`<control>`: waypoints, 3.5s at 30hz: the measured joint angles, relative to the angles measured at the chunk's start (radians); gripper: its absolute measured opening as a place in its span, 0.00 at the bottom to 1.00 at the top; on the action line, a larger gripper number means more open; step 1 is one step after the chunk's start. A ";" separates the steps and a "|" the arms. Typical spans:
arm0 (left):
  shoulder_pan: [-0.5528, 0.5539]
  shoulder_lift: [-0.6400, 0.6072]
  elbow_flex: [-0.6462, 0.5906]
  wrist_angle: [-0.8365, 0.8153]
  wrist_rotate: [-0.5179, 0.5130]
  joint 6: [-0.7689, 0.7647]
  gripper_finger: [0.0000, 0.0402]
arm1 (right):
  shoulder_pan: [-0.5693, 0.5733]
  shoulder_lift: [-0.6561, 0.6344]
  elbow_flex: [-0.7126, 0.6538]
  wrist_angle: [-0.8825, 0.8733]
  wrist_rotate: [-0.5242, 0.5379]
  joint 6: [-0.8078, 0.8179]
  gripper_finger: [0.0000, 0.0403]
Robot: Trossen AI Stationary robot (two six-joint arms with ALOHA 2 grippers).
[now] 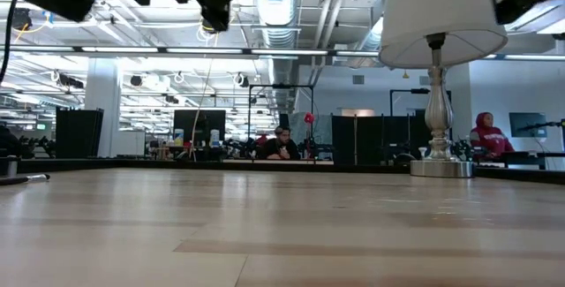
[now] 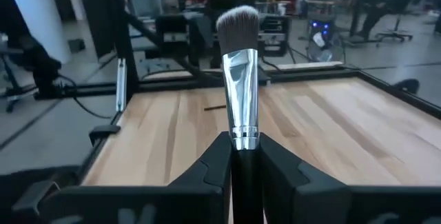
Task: Pick & Place Makeup Brushes
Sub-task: Put the black foundation brush into the transparent organizer
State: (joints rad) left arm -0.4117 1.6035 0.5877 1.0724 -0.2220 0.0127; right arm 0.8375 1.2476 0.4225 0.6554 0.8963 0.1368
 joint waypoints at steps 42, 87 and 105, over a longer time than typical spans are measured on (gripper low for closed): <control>0.017 0.100 0.080 0.040 -0.184 -0.018 0.18 | -0.282 0.552 0.418 0.146 0.125 -0.407 0.12; 0.016 0.092 0.079 -0.234 -0.116 -0.073 0.04 | -0.254 0.551 0.418 -0.052 -0.151 -0.203 0.22; 0.016 0.086 0.079 -0.284 -0.014 -0.096 0.04 | -0.370 0.551 0.418 -0.103 -0.484 -0.029 0.24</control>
State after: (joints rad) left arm -0.3954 1.6890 0.6666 0.7879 -0.2361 -0.0834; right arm 0.4674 1.7988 0.8406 0.5522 0.4120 0.1081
